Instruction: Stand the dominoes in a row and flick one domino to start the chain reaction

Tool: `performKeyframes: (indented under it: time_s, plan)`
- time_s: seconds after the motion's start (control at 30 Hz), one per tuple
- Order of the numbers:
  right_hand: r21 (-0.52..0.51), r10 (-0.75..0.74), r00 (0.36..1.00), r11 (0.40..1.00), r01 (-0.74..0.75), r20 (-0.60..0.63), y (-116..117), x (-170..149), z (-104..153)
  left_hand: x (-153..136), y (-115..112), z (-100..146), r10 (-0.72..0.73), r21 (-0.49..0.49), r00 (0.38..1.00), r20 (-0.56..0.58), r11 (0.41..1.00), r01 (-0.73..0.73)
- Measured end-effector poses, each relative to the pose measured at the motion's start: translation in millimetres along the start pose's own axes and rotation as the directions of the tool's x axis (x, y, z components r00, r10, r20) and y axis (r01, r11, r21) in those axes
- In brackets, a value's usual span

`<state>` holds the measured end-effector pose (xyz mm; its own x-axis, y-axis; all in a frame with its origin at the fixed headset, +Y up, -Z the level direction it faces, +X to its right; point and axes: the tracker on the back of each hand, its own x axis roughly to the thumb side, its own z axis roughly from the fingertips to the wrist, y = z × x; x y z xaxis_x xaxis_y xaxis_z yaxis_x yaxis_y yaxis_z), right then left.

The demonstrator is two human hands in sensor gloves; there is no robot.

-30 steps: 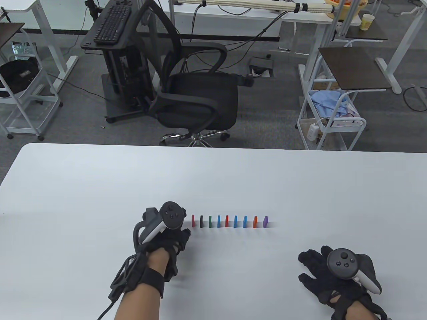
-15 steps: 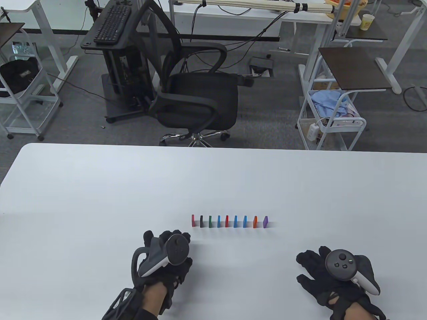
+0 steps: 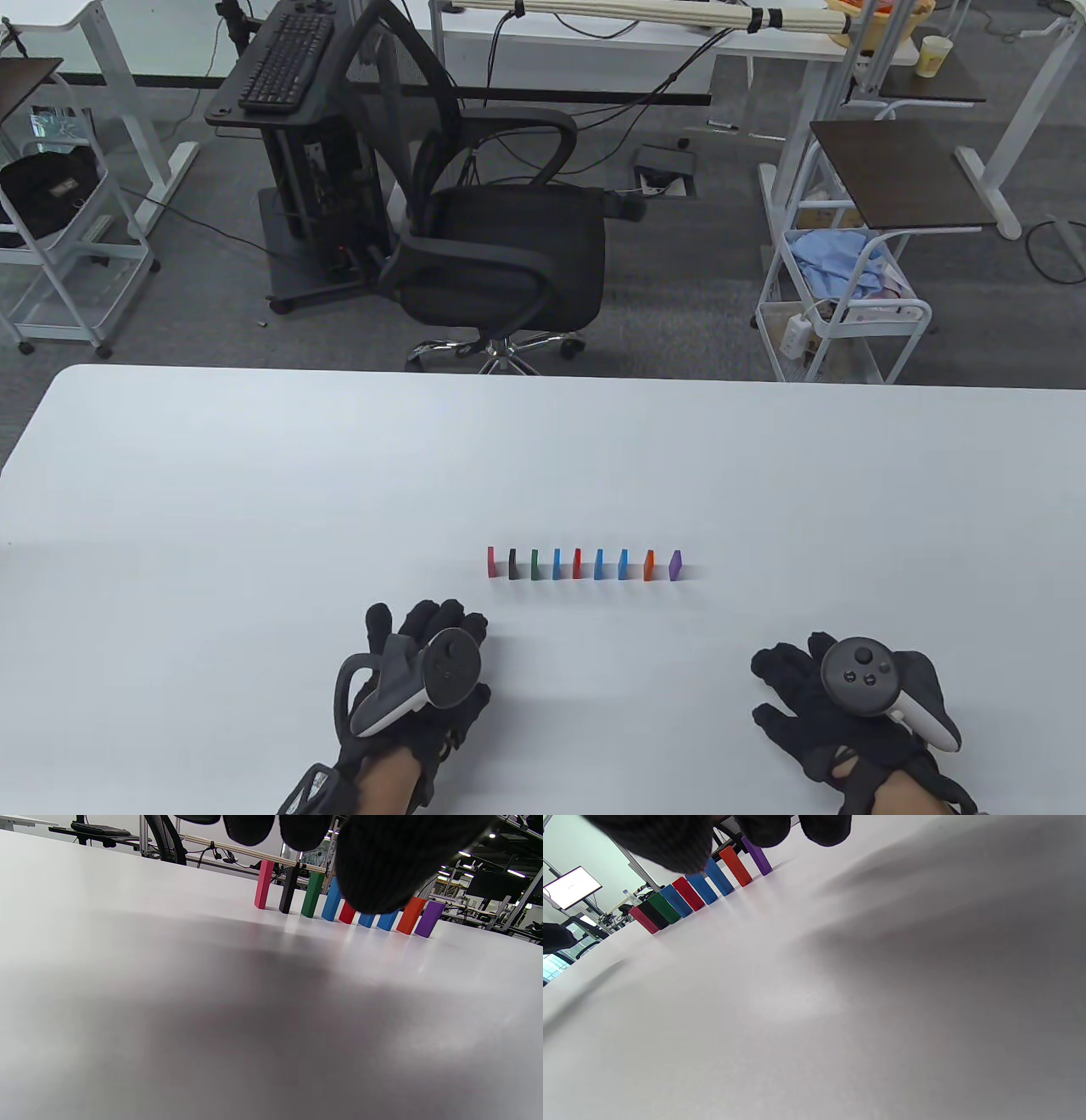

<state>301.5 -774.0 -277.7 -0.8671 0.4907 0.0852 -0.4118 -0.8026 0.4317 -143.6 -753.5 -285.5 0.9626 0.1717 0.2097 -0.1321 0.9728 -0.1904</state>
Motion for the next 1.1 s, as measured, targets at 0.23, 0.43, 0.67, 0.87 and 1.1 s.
performKeyframes:
  time_s: [0.23, 0.43, 0.67, 0.87, 1.1]
  plan:
    - [-0.015, 0.009, 1.000, 1.000, -0.009, -0.012, -1, -3, 2, -5, 3, 1, 0.041, 0.019, 0.999, -0.002, 0.999, -0.040]
    - [-0.021, -0.004, 1.000, 1.000, 0.004, -0.029, -8, -4, 3, -7, 6, 1, 0.060, 0.027, 0.998, 0.003, 0.998, -0.060]
    - [0.002, -0.003, 0.999, 1.000, 0.003, -0.047, -21, 4, 2, -7, 8, -2, 0.087, 0.035, 0.996, 0.008, 0.996, -0.087]
    - [0.017, -0.057, 0.997, 0.998, 0.058, -0.053, -27, 9, -13, -7, 7, -4, 0.096, 0.022, 0.995, 0.013, 0.995, -0.097]
    - [0.015, -0.111, 0.991, 0.994, 0.113, -0.075, -35, 19, -48, -7, 7, -4, 0.107, 0.022, 0.994, 0.022, 0.994, -0.108]
